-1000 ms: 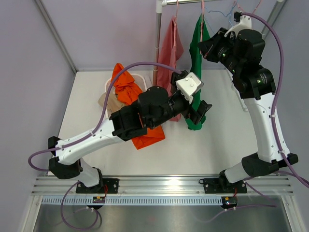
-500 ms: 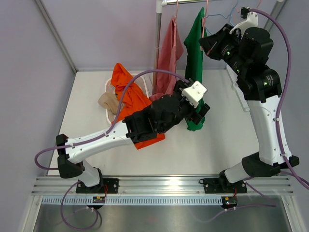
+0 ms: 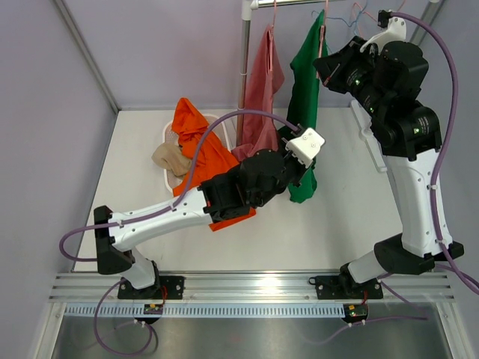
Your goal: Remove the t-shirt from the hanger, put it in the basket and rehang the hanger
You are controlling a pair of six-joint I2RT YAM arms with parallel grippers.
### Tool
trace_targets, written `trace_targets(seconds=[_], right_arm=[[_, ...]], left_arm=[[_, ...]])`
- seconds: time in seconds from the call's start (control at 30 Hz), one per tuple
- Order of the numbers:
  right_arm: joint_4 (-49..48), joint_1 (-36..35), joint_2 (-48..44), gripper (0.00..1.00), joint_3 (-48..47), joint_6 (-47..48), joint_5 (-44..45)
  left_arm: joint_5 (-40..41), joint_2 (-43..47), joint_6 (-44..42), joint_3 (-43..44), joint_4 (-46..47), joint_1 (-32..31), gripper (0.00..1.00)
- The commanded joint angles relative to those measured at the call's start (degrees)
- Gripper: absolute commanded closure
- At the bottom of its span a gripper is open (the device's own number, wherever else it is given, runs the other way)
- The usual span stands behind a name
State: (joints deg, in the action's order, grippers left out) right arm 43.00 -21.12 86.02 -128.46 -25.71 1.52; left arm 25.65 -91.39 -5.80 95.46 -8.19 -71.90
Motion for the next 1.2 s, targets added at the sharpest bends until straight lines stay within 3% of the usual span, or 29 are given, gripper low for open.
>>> trace_targets(seconds=[0.0,0.2,0.4,0.67,0.77,0.93,1.03,1.17], right_arm=[[-3.9,-0.8,0.3,1.0,-1.4,2.0,3.7],[-3.5,-0.8,4.8,1.0,-5.6,2.9,6.1],[-0.9,-0.8,8.3,1.0,-12.4,3.3,6.2],[1.4,-0.8,5.0,1.0,-12.7,-0.2,1.3],[3.0,-0.8,2.6,1.0,-12.2,-2.2,-1.3],[7.4,-0.8,-5.0,1.0,-7.6,-4.3,-4.6],[5.4,-0.8,-11.2,1.0,3.7,-5.3,-5.6],[7.1,-0.8,-18.8,1.0,11.6,-5.0,-7.8]], left_arm=[[-0.7,5.3,-1.1,-0.4,2.1,-2.2,1.0],[2.2,11.8,-1.0,-3.8,0.5,-9.7,1.0],[7.5,16.9,3.3,-14.6,4.2,-18.1,1.0],[10.7,17.4,4.9,-28.5,15.5,-18.3,1.0],[10.4,14.5,4.0,-29.0,17.1,-15.2,1.0],[3.4,10.7,3.8,-25.2,17.9,-6.1,1.0],[2.3,7.7,1.1,-16.8,15.4,-1.9,1.0],[-1.8,3.0,-1.0,-5.0,10.2,3.7,1.0]])
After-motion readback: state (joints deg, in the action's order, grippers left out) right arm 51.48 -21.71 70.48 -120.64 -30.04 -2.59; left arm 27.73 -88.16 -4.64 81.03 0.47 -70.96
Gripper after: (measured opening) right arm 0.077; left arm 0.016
